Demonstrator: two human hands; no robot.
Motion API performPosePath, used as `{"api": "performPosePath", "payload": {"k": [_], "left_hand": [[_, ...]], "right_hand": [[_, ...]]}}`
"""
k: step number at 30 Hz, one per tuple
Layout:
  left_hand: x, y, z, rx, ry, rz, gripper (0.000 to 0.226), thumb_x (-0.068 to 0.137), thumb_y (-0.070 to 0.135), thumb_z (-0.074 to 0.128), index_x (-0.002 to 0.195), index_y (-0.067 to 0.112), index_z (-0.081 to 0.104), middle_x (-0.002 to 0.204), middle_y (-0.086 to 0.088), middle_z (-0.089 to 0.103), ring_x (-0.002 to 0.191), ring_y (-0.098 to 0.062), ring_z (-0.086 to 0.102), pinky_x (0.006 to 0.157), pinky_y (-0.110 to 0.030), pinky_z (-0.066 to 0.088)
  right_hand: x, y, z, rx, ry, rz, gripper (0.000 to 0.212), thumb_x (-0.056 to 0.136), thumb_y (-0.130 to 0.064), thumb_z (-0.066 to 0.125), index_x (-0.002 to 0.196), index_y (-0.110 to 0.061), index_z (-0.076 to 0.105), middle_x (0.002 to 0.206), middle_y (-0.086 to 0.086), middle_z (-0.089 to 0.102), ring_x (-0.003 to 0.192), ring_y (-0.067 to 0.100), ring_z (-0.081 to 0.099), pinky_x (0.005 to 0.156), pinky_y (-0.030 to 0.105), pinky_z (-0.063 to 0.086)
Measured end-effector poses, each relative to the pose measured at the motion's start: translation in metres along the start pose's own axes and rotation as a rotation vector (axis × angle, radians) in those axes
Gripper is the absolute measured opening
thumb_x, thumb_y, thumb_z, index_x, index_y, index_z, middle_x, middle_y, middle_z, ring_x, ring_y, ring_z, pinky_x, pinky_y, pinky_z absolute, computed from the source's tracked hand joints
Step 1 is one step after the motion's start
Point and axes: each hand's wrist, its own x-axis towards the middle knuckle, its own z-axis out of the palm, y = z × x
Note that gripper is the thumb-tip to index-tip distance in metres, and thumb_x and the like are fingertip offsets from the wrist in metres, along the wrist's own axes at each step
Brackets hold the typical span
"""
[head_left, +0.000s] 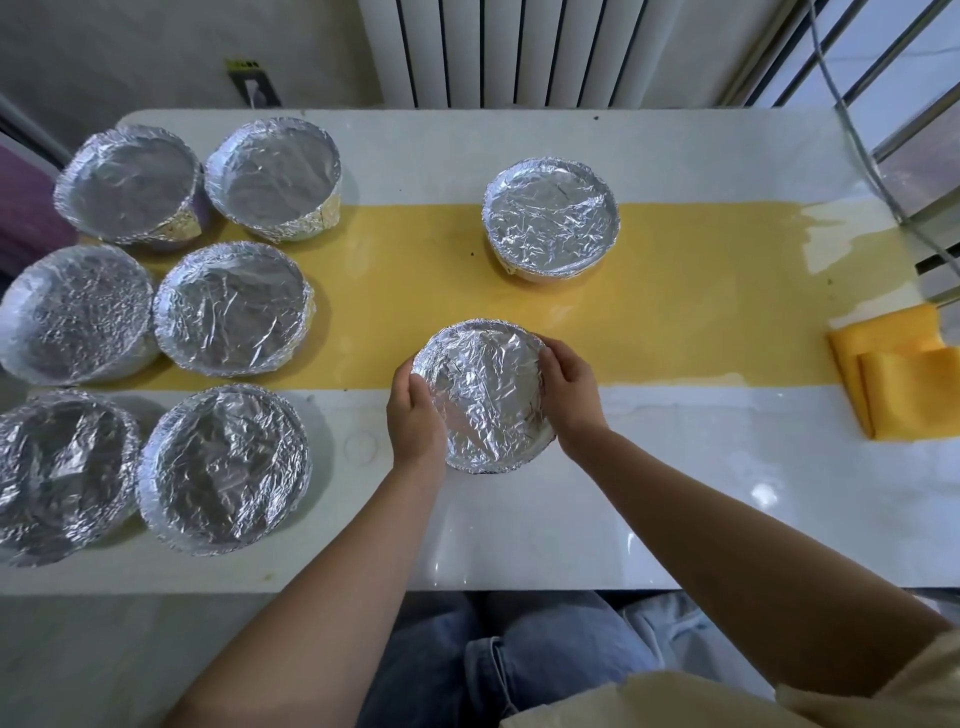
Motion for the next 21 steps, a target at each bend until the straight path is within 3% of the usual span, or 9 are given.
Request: {"api": "performPosePath", "payload": {"k": [3,6,9,12,17,21], "left_hand": [[0.001,-0.001,-0.001,0.015,0.002,0.006,0.038,0.104,0.020,0.030,0.136,0.021,0.050,0.072,0.006,0.042,0.062,-0.006,0.039,0.054,-0.010,0.035],[0.004,-0.002,-0.005,-0.016,-0.030,-0.004,0.034,0.103,0.021,0.033,0.129,0.022,0.054,0.078,0.006,0.046,0.067,-0.007,0.042,0.062,-0.020,0.036],[0.010,-0.002,-0.007,-0.024,-0.068,0.048,0.028,0.101,0.021,0.038,0.117,0.008,0.058,0.073,0.008,0.044,0.060,-0.002,0.041,0.056,-0.012,0.036],[0.012,-0.003,-0.005,-0.043,-0.063,0.060,0.031,0.104,0.019,0.036,0.122,0.003,0.056,0.072,0.004,0.040,0.052,0.002,0.038,0.051,-0.006,0.034],[0.011,-0.001,-0.001,-0.029,-0.053,0.073,0.029,0.106,0.021,0.034,0.124,0.014,0.056,0.072,0.002,0.043,0.058,-0.003,0.040,0.051,-0.007,0.036],[0.014,0.001,-0.006,-0.016,-0.098,0.067,0.027,0.104,0.018,0.037,0.120,0.021,0.058,0.074,0.006,0.046,0.064,-0.007,0.043,0.062,-0.012,0.039]], "right_hand": [[0.001,0.001,0.001,-0.101,0.033,-0.062,0.028,0.101,-0.015,0.043,0.115,-0.018,0.067,0.108,0.001,0.071,0.104,0.020,0.064,0.096,0.043,0.050],[0.009,-0.002,-0.008,-0.132,-0.051,-0.082,0.026,0.100,-0.015,0.048,0.117,-0.016,0.067,0.111,-0.002,0.071,0.106,0.015,0.064,0.098,0.041,0.049],[0.016,-0.007,-0.012,-0.067,-0.087,-0.058,0.030,0.098,-0.021,0.055,0.127,-0.016,0.063,0.123,-0.004,0.067,0.111,0.008,0.062,0.101,0.034,0.047],[0.019,-0.008,-0.004,-0.076,-0.089,-0.069,0.024,0.099,-0.017,0.053,0.115,-0.016,0.070,0.110,-0.003,0.071,0.102,0.010,0.065,0.095,0.035,0.051],[0.022,-0.007,0.000,-0.094,-0.064,-0.066,0.022,0.099,-0.012,0.049,0.103,-0.012,0.070,0.092,0.003,0.072,0.083,0.014,0.064,0.084,0.040,0.053],[0.031,-0.016,-0.006,-0.116,-0.174,-0.018,0.020,0.096,-0.015,0.053,0.106,-0.015,0.069,0.099,0.005,0.073,0.088,0.015,0.066,0.091,0.046,0.054]]}}
